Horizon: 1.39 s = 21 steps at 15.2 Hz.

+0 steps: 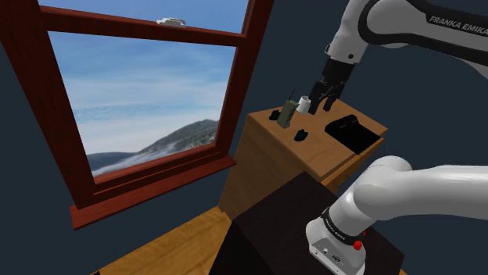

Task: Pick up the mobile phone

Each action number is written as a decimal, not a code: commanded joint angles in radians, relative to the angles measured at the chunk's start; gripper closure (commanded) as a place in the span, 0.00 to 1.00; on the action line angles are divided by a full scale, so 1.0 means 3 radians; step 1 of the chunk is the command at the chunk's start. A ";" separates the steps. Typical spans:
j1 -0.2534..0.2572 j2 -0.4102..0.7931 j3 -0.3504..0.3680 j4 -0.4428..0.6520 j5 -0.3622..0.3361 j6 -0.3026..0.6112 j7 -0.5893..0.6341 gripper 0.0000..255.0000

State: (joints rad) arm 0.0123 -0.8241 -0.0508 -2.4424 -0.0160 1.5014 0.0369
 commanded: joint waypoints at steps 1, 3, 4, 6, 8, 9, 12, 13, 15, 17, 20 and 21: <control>0.0000 0.0000 0.0000 0.0000 0.0000 0.0000 0.0000 0.00; -0.0041 0.0135 -0.0127 -0.0003 -0.0099 0.0146 -0.0137 0.00; -0.0061 0.0209 -0.0190 0.0002 -0.0144 0.0220 -0.0205 0.00; -0.0097 0.0368 -0.0314 0.0025 -0.0227 0.0368 -0.0338 0.00; -0.0127 0.0542 -0.0438 0.0065 -0.0298 0.0515 -0.0469 0.00; -0.0140 0.0634 -0.0499 0.0092 -0.0328 0.0587 -0.0535 0.00; -0.0172 0.0930 -0.0680 0.0198 -0.0395 0.0798 -0.0732 0.00; -0.0180 0.1034 -0.0739 0.0242 -0.0409 0.0866 -0.0799 0.00; -0.0191 0.1251 -0.0856 0.0342 -0.0423 0.0996 -0.0935 0.00; -0.0200 0.1478 -0.0968 0.0459 -0.0415 0.1118 -0.1076 0.00; -0.0210 0.1836 -0.1129 0.0665 -0.0361 0.1281 -0.1299 0.00; -0.0215 0.1960 -0.1178 0.0742 -0.0331 0.1329 -0.1377 0.00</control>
State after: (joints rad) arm -0.0503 -0.2771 -0.3864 -2.2471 -0.1227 1.8848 -0.3480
